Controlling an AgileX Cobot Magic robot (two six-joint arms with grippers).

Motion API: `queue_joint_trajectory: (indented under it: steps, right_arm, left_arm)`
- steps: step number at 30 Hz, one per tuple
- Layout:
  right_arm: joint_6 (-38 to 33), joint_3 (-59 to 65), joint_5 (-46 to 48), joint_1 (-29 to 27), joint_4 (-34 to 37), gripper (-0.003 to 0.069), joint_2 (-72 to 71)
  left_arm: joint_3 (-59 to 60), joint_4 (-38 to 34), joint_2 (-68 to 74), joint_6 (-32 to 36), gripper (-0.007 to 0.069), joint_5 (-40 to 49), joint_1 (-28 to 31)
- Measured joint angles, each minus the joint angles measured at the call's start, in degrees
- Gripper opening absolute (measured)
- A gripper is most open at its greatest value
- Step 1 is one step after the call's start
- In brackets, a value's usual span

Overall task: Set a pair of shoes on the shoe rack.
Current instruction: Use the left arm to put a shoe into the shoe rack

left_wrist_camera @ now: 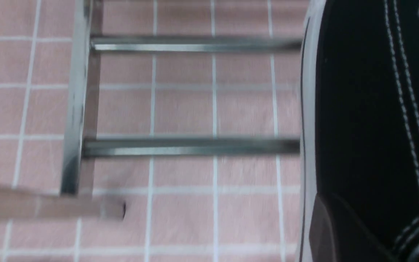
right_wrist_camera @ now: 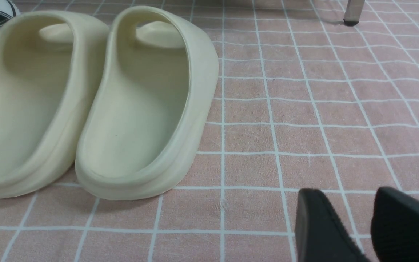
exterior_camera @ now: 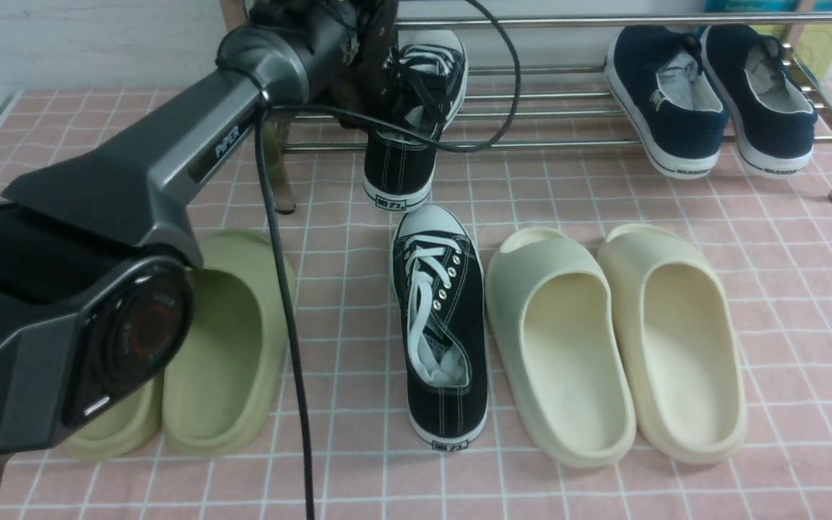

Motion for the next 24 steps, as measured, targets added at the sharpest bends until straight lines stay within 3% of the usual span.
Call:
queue_joint_trajectory:
  steps: [4,10,14,18,21,24]
  right_arm:
    - [0.0,0.0,0.0,0.0,0.0,0.0237,0.0]
    - [0.0,0.0,0.0,0.0,0.0,0.0237,0.0]
    - [0.0,0.0,0.0,0.0,0.0,0.0237,0.0]
    - [0.0,0.0,0.0,0.0,0.0,0.0237,0.0]
    - [0.0,0.0,0.0,0.0,0.0,0.0237,0.0]
    - [0.0,0.0,0.0,0.0,0.0,0.0237,0.0]
  left_arm:
    - [0.0,0.39,0.17,-1.83,0.0066,-2.82,0.68]
    - [-0.33,1.45,0.17,-2.59,0.0234,-7.06,0.95]
    - [-0.47,1.5,0.04,-2.52,0.0317,-5.26,0.95]
    - [-0.47,1.31,-0.51,-0.41,0.033,-1.76,0.95]
    - [-0.47,-1.93,-3.56,5.78,0.0311,4.68,0.89]
    - [-0.64,-5.31,-7.72,13.92,0.0244,9.36,0.64]
